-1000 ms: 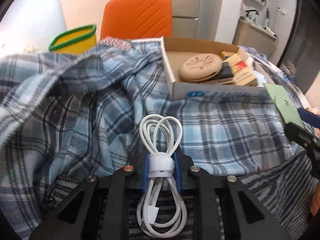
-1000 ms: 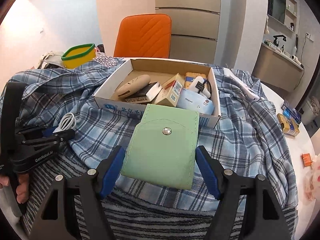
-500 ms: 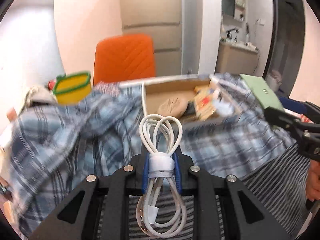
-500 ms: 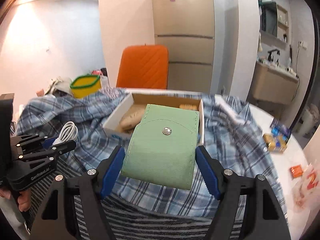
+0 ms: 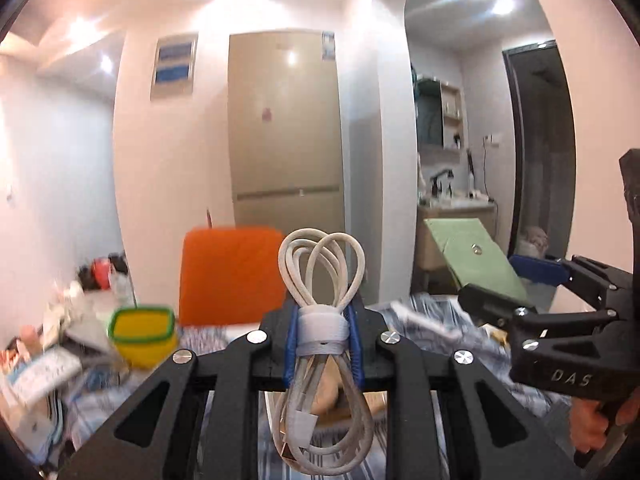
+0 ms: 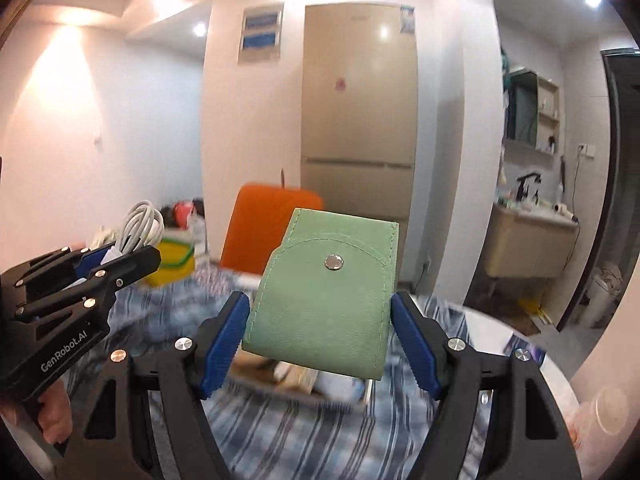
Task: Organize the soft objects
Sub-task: 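Carry the pouch with the right tool over the box while the left tool carries the cable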
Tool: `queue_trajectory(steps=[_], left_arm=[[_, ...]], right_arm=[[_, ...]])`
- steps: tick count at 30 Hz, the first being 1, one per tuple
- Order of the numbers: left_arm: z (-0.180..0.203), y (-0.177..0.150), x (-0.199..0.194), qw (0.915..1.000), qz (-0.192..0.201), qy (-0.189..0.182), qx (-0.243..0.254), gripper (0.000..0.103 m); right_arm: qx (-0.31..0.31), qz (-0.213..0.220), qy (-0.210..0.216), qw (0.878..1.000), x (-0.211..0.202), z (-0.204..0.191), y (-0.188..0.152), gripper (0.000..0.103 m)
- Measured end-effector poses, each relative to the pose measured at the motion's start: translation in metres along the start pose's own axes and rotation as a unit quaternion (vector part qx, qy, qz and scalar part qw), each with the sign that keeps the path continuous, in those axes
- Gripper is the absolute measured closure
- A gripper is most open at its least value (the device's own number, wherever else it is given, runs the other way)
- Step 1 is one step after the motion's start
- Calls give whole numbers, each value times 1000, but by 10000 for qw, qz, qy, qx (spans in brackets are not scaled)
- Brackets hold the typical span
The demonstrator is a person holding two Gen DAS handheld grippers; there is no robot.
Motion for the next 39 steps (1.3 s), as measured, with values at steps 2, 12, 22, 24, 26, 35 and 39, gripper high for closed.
queue_trajectory(steps=[2,12,22,24,26,35,39], left_arm=[[1,15,8,9996,214,132,137,83],[-17,40,48,9956,892,-31,-296,83],[-28,-34,104,9995,270,-20,-171,83],[-26,-47,115,10000,27,-20,-67,83],[-24,-61,126,9996,-240,-99,-57,83],[-19,-91,143,9961,-831,-234,-187,83],[-22,-92,142,9956,-889,-225,-176,83]], right_arm=[[44,173,-65,9998,4,5,16,28],[103,1238,-587,9905,19,34,81,28],[103,668,-448,9967,124,31,7,28],[78,369,-427,9984,145,29,-11,28],[65,57,-323,9994,165,25,-29,28],[204,-1097,196,9936,216,9,-83,28],[223,-1439,297,9889,226,7,-103,28]])
Point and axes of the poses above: each gripper's, at about its wrist camera, not at the fingertips, and x roughly the way its jaws point, z to its right, y to its top, the point moved 10 cm from there along x, roughly the way its jaws point
